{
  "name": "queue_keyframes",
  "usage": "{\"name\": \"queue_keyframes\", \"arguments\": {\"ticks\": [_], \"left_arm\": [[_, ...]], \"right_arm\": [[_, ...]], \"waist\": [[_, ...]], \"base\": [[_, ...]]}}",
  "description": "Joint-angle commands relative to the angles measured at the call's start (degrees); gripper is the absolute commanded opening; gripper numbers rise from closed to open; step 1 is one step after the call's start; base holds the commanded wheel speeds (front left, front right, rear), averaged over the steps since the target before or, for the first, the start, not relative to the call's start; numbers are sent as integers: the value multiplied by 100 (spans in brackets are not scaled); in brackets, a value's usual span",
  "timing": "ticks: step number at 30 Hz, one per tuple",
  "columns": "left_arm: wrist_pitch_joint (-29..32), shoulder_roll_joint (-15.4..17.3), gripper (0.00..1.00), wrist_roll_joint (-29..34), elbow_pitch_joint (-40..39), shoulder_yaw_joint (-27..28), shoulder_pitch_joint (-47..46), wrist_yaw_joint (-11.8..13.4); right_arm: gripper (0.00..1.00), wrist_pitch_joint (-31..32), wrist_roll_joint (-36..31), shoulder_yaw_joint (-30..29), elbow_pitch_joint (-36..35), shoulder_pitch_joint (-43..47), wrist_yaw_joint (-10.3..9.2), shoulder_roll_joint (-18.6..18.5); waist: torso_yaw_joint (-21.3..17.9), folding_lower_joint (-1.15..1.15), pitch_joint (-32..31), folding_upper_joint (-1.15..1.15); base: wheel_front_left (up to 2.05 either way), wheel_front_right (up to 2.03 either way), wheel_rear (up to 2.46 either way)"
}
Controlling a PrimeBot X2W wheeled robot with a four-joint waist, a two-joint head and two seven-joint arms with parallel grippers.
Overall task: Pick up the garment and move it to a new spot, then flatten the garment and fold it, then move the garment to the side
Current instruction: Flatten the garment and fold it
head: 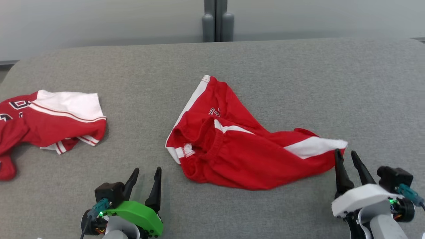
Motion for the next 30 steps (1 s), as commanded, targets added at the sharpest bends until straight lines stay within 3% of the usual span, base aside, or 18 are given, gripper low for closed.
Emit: {"name": "queue_keyframes", "arguments": {"ticks": [1,10,15,22,30], "left_arm": [[-2,9,100,35,13,75,104,-16],[-3,-49,100,291,-99,300,277,-16],[-2,-84,100,299,-313,113,85,-16],[-2,28,100,-178,-241,-883,-679,-16],[50,217,100,-1293,291,-1940,-1607,-16]], "right_arm": [[100,-27,-121,-49,-75,188,-6,-18],[100,-27,-773,-237,-671,435,-6,-20],[100,-28,-987,-171,-926,320,-6,-19],[100,-28,-968,-5,-982,161,-7,-21],[100,-28,-980,149,-978,61,-7,-23]], "waist": [[-366,0,-225,0],[-535,0,-302,0],[-505,0,-242,0],[-557,0,24,0],[-874,0,329,0]], "base": [[0,0,0],[0,0,0],[0,0,0],[0,0,0],[0,0,0]]}}
